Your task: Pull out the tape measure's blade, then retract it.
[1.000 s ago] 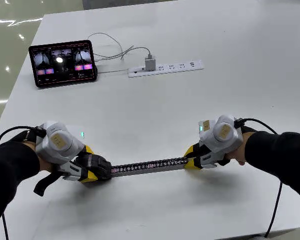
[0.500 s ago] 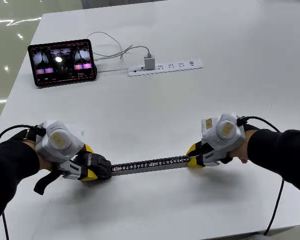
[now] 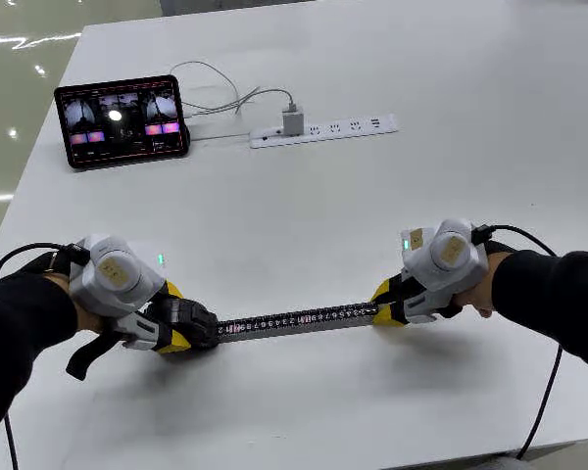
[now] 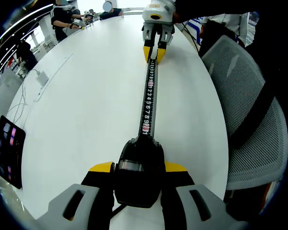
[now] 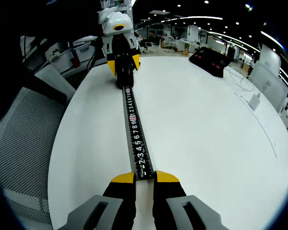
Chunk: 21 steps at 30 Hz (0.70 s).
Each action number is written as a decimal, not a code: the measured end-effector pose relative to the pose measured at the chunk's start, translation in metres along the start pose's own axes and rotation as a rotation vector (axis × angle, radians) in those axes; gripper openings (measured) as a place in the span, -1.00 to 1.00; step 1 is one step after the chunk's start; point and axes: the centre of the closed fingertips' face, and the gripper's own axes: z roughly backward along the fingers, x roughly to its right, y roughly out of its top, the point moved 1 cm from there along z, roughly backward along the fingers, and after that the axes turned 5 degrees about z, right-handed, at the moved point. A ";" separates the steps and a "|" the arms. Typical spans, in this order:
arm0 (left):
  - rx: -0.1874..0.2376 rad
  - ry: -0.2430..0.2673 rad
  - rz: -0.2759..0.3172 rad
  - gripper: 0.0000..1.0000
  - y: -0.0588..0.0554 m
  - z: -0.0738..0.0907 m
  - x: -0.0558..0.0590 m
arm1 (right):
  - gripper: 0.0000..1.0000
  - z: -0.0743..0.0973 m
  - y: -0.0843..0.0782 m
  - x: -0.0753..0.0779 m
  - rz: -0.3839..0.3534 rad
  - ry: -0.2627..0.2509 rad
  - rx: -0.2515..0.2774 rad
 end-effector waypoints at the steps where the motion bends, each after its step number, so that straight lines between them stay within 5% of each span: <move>1: 0.000 0.000 0.000 -0.37 0.000 0.000 0.000 | -0.84 0.000 0.000 0.000 -0.001 -0.001 0.000; 21: 0.003 0.003 0.001 -0.37 0.001 0.000 0.000 | -0.84 0.008 -0.009 0.000 -0.017 -0.006 -0.001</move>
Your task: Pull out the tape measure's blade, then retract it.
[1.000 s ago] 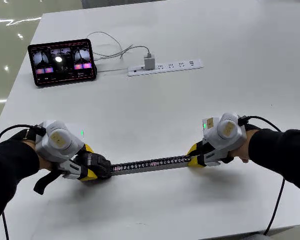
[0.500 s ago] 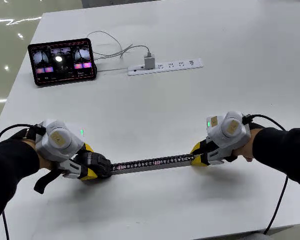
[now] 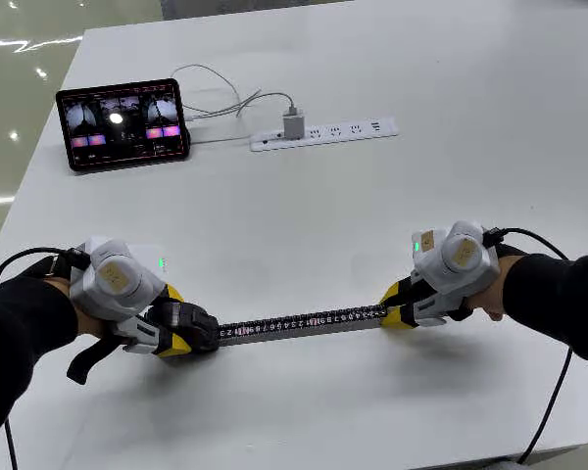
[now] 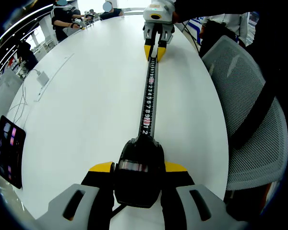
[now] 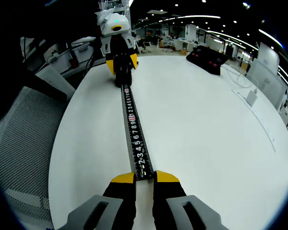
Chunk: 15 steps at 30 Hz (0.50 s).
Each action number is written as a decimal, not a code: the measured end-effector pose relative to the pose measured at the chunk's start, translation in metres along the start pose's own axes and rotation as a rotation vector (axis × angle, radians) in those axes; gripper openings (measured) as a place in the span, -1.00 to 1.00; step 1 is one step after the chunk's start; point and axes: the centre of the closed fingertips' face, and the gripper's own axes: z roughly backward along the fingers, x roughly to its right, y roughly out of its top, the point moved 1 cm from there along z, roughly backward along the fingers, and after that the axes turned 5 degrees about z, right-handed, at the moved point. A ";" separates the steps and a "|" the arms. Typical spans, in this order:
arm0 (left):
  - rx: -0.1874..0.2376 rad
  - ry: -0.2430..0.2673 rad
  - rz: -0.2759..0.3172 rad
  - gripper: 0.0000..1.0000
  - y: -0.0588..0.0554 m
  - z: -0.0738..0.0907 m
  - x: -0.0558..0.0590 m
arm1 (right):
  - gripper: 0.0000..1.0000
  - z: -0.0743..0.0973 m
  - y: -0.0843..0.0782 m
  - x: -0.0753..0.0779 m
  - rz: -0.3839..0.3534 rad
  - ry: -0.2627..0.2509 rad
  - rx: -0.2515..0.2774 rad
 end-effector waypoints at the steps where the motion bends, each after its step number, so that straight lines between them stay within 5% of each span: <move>1: 0.000 0.000 0.000 -0.37 0.000 0.000 0.000 | -0.84 0.000 0.000 0.000 -0.002 0.000 0.000; 15: 0.010 -0.001 0.010 -0.37 0.000 -0.001 -0.002 | -0.82 0.000 0.000 0.000 0.010 -0.003 -0.012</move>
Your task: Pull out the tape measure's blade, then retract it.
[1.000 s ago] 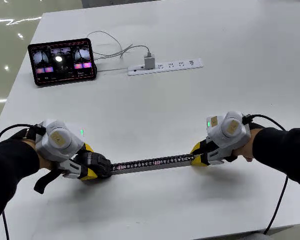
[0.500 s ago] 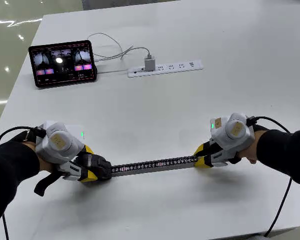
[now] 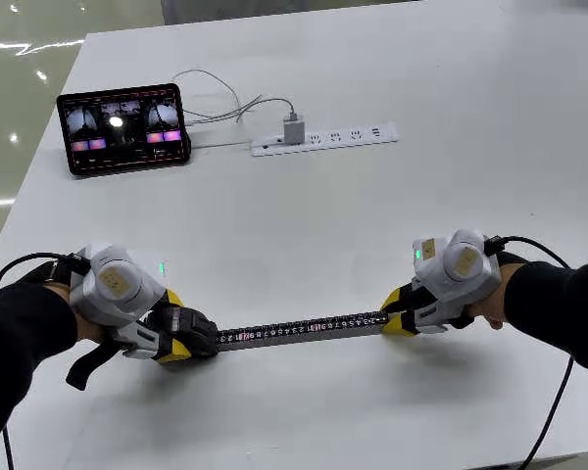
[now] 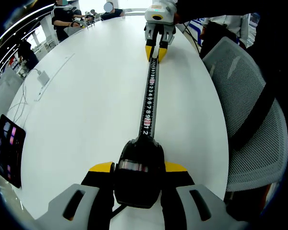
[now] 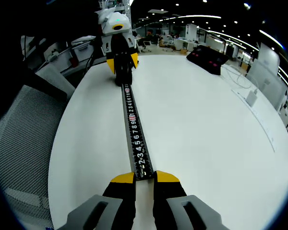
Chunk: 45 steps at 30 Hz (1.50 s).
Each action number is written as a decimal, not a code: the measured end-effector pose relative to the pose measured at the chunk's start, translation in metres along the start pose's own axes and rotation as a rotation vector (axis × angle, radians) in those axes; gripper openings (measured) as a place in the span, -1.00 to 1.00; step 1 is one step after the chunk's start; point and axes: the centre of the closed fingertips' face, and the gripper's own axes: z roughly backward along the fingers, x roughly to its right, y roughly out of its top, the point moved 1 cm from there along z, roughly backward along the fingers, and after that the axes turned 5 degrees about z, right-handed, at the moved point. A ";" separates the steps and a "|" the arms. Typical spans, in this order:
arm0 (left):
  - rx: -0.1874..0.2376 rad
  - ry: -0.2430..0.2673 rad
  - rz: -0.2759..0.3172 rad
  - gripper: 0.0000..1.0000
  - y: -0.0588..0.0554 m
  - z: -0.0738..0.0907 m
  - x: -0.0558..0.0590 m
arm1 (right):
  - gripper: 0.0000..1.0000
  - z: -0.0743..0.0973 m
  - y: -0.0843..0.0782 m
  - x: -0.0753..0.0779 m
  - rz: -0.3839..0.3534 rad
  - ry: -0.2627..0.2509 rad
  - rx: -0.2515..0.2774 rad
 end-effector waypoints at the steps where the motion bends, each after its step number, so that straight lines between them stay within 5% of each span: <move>1: 0.001 -0.001 -0.001 -0.37 0.000 0.000 0.000 | -0.82 0.000 0.000 0.000 0.004 0.000 -0.002; 9: 0.052 -0.017 0.020 -0.35 0.000 0.001 -0.002 | -0.80 -0.001 0.001 0.000 0.034 0.013 -0.031; 34: 0.045 -0.010 -0.014 -0.34 0.002 0.004 -0.001 | -0.76 0.000 0.001 -0.002 0.039 0.034 -0.072; 45: 0.090 0.004 0.007 -0.19 0.012 0.014 -0.006 | -0.63 0.002 0.002 -0.003 0.064 0.040 -0.086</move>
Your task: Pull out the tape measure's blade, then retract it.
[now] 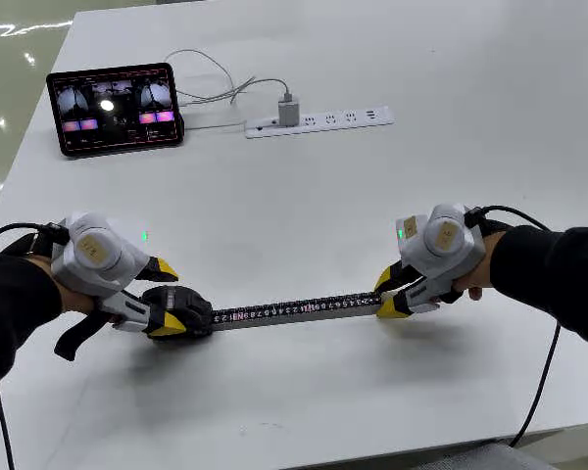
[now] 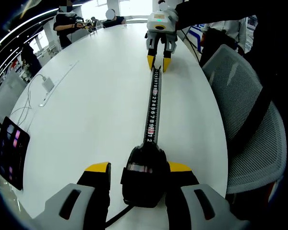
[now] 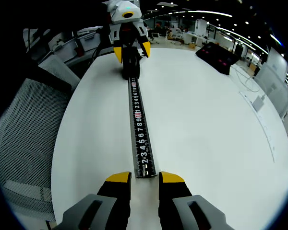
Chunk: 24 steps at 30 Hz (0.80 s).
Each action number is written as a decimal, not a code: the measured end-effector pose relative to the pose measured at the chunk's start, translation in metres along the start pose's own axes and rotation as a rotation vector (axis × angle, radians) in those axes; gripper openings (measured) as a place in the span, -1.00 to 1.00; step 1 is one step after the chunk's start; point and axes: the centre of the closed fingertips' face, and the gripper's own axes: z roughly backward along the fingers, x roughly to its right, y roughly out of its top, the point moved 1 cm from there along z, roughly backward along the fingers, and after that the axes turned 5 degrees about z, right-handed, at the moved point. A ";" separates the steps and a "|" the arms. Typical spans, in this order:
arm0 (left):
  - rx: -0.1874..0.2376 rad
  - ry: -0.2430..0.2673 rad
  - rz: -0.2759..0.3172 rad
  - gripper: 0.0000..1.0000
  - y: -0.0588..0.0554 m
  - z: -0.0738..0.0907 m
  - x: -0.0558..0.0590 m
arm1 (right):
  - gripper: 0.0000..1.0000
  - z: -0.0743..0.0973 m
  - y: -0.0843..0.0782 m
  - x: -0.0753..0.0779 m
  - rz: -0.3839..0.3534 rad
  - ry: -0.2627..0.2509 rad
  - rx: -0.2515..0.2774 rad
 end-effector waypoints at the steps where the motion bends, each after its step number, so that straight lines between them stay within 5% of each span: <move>1: 0.002 0.004 0.010 -0.17 0.001 0.000 -0.001 | -0.62 0.001 0.000 0.001 0.007 -0.003 0.000; 9: 0.026 0.001 0.048 0.10 0.007 0.004 0.000 | -0.47 0.007 0.005 0.006 0.005 -0.032 0.019; 13: 0.027 0.007 0.084 0.29 0.006 0.003 -0.001 | -0.18 0.008 0.006 0.006 -0.033 -0.046 0.024; 24: 0.045 0.024 0.147 0.62 0.002 0.006 0.000 | -0.07 0.016 -0.002 0.009 -0.074 -0.090 0.038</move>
